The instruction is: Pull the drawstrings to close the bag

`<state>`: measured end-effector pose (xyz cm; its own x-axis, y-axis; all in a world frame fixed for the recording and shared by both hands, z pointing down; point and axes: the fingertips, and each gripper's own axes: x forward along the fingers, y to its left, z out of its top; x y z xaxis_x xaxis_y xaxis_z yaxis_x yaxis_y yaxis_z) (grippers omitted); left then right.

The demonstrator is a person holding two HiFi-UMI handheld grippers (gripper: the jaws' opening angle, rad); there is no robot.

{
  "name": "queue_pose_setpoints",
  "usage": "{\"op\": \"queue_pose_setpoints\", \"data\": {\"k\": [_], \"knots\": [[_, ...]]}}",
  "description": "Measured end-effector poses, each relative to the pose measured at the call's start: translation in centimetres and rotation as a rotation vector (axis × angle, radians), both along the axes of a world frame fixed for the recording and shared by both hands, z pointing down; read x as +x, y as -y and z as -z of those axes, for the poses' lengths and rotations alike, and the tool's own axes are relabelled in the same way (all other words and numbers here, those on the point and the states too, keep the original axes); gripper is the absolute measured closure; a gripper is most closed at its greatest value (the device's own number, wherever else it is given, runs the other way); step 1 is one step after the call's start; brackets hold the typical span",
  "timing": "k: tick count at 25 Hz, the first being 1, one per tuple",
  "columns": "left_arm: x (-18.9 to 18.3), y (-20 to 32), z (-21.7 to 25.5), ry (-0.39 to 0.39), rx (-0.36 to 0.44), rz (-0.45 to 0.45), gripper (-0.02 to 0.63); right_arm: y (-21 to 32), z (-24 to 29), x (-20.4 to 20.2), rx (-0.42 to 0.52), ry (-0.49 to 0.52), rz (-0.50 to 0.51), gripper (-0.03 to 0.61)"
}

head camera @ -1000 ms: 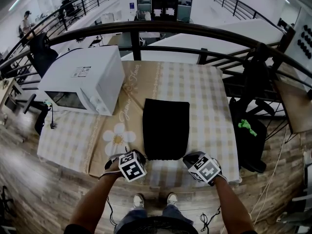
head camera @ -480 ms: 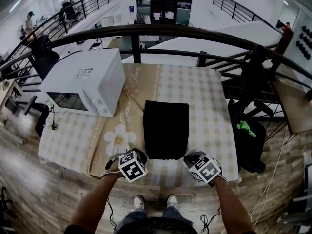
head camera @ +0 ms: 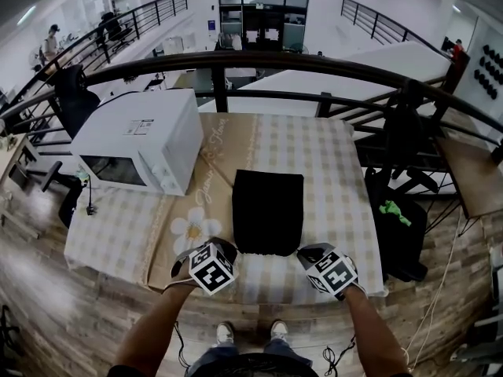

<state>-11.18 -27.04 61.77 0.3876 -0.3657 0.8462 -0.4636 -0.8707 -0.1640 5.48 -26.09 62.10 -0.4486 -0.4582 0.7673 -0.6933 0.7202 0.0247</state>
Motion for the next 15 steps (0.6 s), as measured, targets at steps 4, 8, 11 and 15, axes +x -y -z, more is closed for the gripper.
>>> {"op": "queue_pose_setpoints", "data": {"k": [4, 8, 11, 15], "knots": [[-0.1, 0.7, 1.3, -0.025, 0.040, 0.036, 0.583, 0.6, 1.1, 0.0, 0.032, 0.000, -0.012, 0.552], [-0.2, 1.2, 2.6, -0.054, 0.082, 0.073, 0.584, 1.1, 2.2, 0.0, 0.066, 0.009, -0.034, 0.552], [-0.3, 1.5, 3.5, -0.063, 0.110, 0.085, 0.584, 1.5, 3.2, 0.0, 0.083, 0.033, -0.066, 0.552], [-0.2, 1.9, 4.7, -0.082, 0.151, 0.105, 0.584, 2.1, 4.6, 0.2, 0.106, 0.057, -0.107, 0.552]]}}
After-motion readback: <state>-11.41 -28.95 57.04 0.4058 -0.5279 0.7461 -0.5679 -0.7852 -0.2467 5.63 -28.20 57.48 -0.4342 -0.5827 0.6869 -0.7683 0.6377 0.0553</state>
